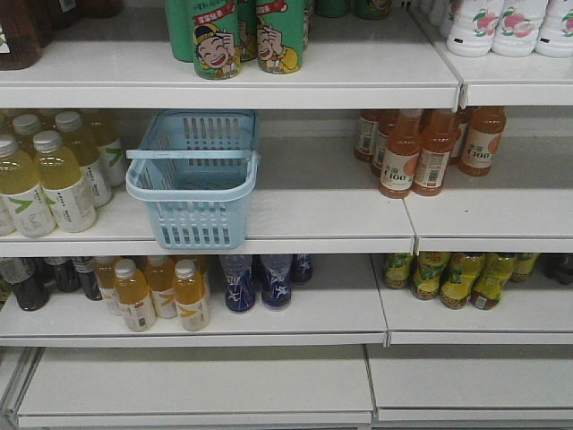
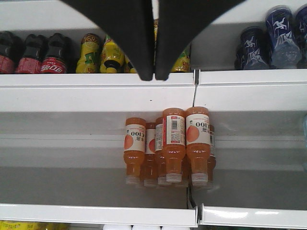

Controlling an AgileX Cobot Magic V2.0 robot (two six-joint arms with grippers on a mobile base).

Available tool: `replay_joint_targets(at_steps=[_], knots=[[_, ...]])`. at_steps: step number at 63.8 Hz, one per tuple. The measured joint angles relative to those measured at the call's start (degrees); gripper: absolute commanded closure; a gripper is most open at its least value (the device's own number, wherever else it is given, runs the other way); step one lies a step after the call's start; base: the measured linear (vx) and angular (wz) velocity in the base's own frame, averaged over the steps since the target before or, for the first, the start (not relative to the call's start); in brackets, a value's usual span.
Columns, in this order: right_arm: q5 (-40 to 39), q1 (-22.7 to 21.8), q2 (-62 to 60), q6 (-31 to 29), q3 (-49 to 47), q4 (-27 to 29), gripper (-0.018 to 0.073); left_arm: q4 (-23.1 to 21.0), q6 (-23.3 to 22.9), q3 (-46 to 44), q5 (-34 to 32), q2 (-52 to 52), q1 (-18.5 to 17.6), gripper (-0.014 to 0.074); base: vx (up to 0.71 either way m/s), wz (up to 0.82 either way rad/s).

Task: Place coke in basket with both arms

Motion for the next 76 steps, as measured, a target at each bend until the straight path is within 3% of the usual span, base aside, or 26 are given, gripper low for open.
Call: replay_joint_targets(at_steps=[52,57,71,76], knots=[[0.07,0.00,0.00,0.00,0.00,0.00,0.0564,-0.37,-0.32,0.00,-0.07,0.00,0.00,0.0602,0.00,0.00],[0.07,0.00,0.00,0.00,0.00,0.00,0.0564,-3.78,-4.52,0.00,-1.04,0.00,0.00,0.0602,0.00,0.00],[0.07,0.00,0.00,0.00,0.00,0.00,0.0564,-23.03,-29.72,0.00,-2.58,0.00,0.00,0.0602,0.00,0.00],[0.07,0.00,0.00,0.00,0.00,0.00,0.0564,-26.85,-33.80,0.00,-2.58,0.00,0.00,0.0602,0.00,0.00]])
